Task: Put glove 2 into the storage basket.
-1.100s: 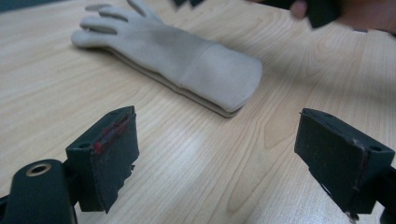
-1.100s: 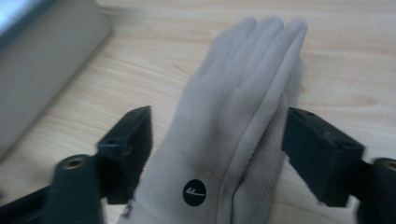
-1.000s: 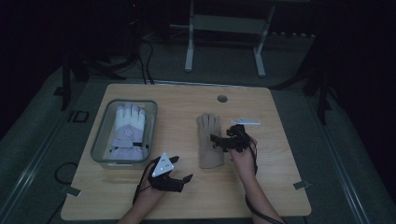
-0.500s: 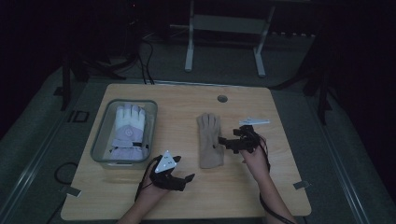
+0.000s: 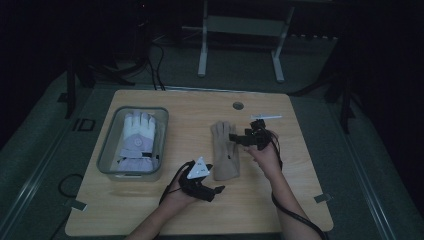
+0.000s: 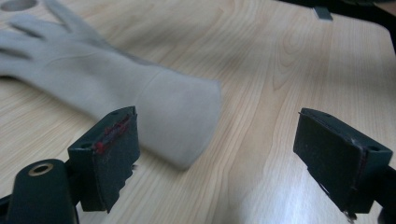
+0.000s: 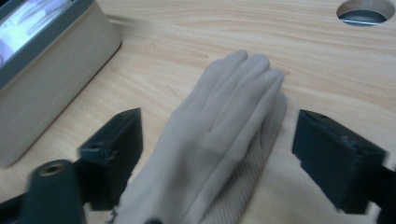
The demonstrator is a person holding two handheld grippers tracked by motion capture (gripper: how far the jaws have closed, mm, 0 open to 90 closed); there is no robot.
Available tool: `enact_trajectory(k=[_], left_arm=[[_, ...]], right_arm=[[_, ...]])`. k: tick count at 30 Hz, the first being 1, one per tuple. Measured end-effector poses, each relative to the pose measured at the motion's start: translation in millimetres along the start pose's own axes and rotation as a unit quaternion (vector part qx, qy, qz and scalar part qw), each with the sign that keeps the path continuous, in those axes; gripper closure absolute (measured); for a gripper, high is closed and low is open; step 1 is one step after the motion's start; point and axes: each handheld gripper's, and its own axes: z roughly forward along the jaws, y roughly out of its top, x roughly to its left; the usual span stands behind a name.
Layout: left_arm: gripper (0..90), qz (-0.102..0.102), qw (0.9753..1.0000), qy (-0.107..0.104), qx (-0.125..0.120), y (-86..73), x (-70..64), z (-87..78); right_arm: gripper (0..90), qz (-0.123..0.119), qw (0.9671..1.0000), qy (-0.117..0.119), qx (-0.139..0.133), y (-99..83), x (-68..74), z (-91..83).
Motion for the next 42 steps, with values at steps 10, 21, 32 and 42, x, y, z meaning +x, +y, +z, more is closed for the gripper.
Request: enact_trajectory(k=[10, 21, 32, 42], left_arm=[[15.0, 0.027, 0.9973, 0.000, 0.068, 19.8, 0.0, 32.2], [25.0, 0.040, 0.9897, 0.037, 0.132, 22.9, 5.2, 55.2], [68.3, 0.059, 0.9842, 0.074, 0.149, 27.8, 4.9, 61.0], [82.1, 0.070, 0.9832, 0.091, 0.141, 35.5, -0.1, 49.3]], right_arm=[[28.4, 0.039, 0.9984, -0.010, 0.041, 4.4, -8.9, 39.5], [43.2, 0.044, 0.9957, -0.014, 0.080, -7.8, -12.6, 63.9], [61.2, 0.033, 0.9945, -0.008, 0.099, -2.9, -12.9, 66.5], [73.0, 0.015, 0.9954, -0.026, 0.091, 4.0, -4.6, 59.9]])
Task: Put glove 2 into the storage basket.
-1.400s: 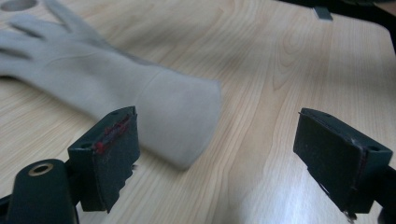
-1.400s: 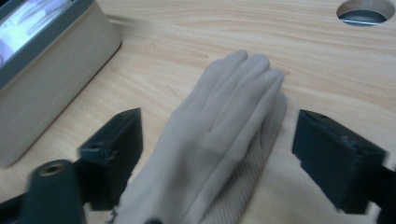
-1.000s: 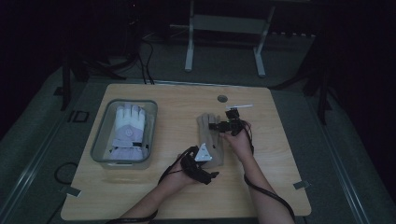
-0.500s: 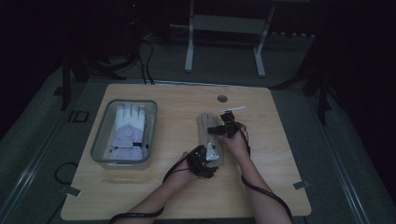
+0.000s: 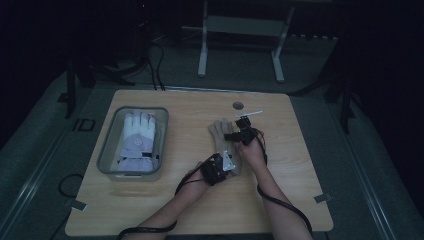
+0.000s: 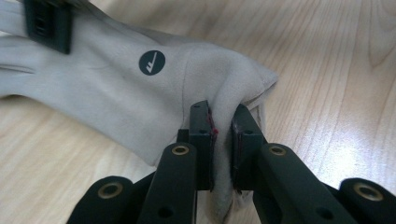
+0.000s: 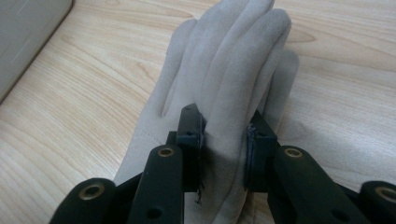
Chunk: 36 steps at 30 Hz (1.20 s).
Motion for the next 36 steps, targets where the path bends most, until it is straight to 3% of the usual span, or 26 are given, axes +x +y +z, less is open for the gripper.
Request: enact_trajectory(k=[4, 12, 17, 21, 28, 36], left_arm=[[82.8, 0.012, 0.9999, 0.011, 0.003, 1.5, -1.8, -11.9], [83.7, 0.018, 0.9992, 0.036, -0.006, 10.1, -5.2, -39.2], [83.9, 0.010, 0.9990, 0.042, -0.015, 11.2, 6.1, -65.7], [83.9, 0.008, 0.9986, 0.049, -0.019, 10.0, 11.6, -81.9], [84.0, 0.010, 0.9976, 0.067, -0.014, 0.0, 19.3, -101.4], [83.9, -0.008, 0.9963, 0.084, -0.016, -16.1, 35.8, -128.0]], right_arm=[[73.3, 0.011, 0.9998, 0.014, -0.010, 0.0, 2.2, -3.4], [73.6, -0.003, 0.9989, 0.036, -0.032, 10.8, 23.2, -18.9], [73.6, -0.015, 0.9971, 0.051, -0.056, 23.7, 40.2, -33.9], [73.6, -0.022, 0.9962, 0.060, -0.059, 33.4, 53.0, -38.3], [73.6, -0.047, 0.9949, 0.065, -0.061, 48.6, 80.8, -38.6], [73.6, -0.069, 0.9923, 0.078, -0.067, 67.7, 110.7, -34.3]])
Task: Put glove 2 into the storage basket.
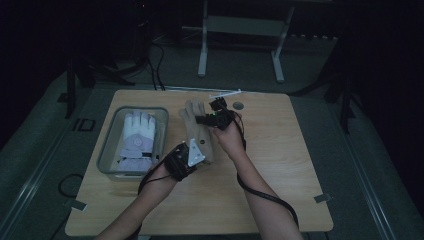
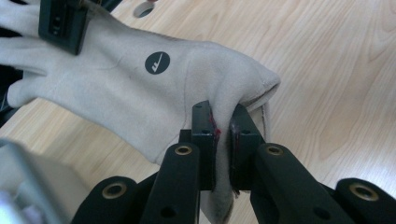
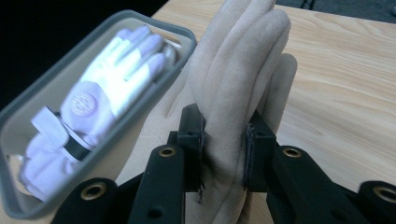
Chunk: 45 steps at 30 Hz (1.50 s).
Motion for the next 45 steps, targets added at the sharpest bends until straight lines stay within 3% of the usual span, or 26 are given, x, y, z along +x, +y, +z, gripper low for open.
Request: enact_trajectory(k=[16, 32, 35, 40, 45], left_arm=[[83.9, -0.030, 0.9986, 0.039, 0.016, -31.5, 41.7, -44.4], [83.9, -0.069, 0.9938, 0.075, 0.045, -88.2, 80.4, -84.5], [83.9, -0.073, 0.9930, 0.078, 0.050, -96.1, 84.1, -86.7], [83.8, -0.085, 0.9923, 0.067, 0.060, -104.5, 85.6, -79.6], [83.6, -0.093, 0.9913, 0.043, 0.083, -110.0, 82.5, -57.0]], right_arm=[[73.6, -0.032, 0.9992, 0.026, -0.001, 41.6, 53.1, 32.9], [73.6, -0.067, 0.9960, 0.053, 0.025, 65.8, 115.1, 100.5], [73.5, -0.069, 0.9955, 0.056, 0.030, 66.0, 121.6, 111.8], [73.4, -0.069, 0.9950, 0.062, 0.037, 59.7, 122.3, 127.7], [72.9, -0.073, 0.9944, 0.044, 0.062, 39.5, 112.8, 151.0]])
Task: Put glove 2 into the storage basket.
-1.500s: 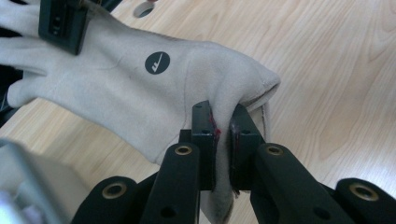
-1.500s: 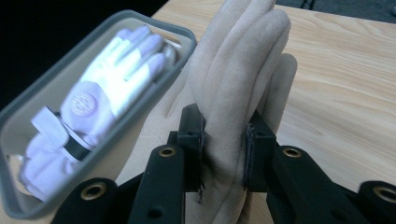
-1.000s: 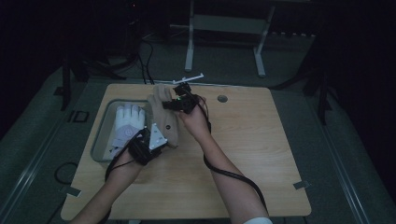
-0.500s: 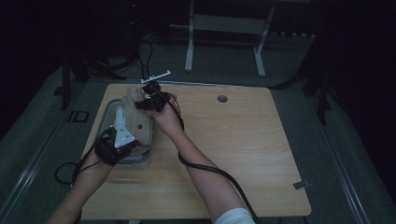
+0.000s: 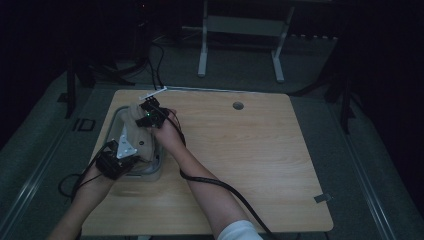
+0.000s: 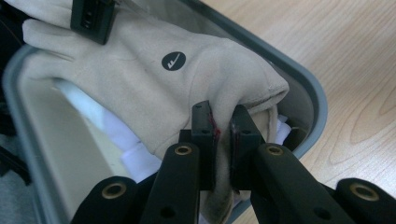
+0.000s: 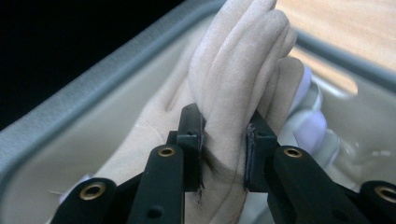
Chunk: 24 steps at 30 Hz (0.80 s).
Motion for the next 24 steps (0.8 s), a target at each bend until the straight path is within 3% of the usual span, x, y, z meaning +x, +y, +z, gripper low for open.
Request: enact_trajectory(k=[4, 6, 8, 14, 17, 19, 21, 24], left_arm=[[83.3, 0.002, 0.9999, -0.012, 0.007, -1.6, -2.6, 10.7], [82.3, 0.001, 0.9997, -0.022, 0.014, -1.5, -3.5, 14.1], [78.6, -0.003, 0.9995, -0.030, 0.013, -1.2, -3.9, 15.7], [46.1, -0.032, 0.9983, -0.048, -0.009, 6.5, -3.2, 3.5], [36.0, -0.040, 0.9980, -0.041, -0.025, 12.4, -5.8, -4.0], [28.1, -0.054, 0.9965, -0.053, -0.036, 15.1, -5.6, -6.8], [20.6, -0.066, 0.9948, -0.060, -0.048, 17.9, -6.4, -6.8], [15.8, -0.060, 0.9947, -0.061, -0.058, 22.0, -12.1, -2.9]], right_arm=[[68.2, 0.002, 1.0000, -0.002, 0.008, -6.1, -4.0, 4.9], [61.1, 0.005, 0.9999, 0.006, 0.014, -6.3, -4.6, 4.2], [53.5, -0.006, 0.9999, 0.002, 0.016, -6.2, -3.5, 1.4], [34.4, -0.009, 0.9999, 0.006, 0.012, -7.5, -7.1, -12.5], [26.3, -0.023, 0.9996, 0.013, 0.010, -7.6, -8.4, -23.8], [19.9, -0.028, 0.9994, 0.019, 0.005, -7.6, -9.1, -31.9], [19.4, -0.029, 0.9991, 0.029, -0.001, -8.3, -9.0, -39.7], [18.4, -0.046, 0.9985, 0.028, 0.001, -12.5, -7.5, -49.7]])
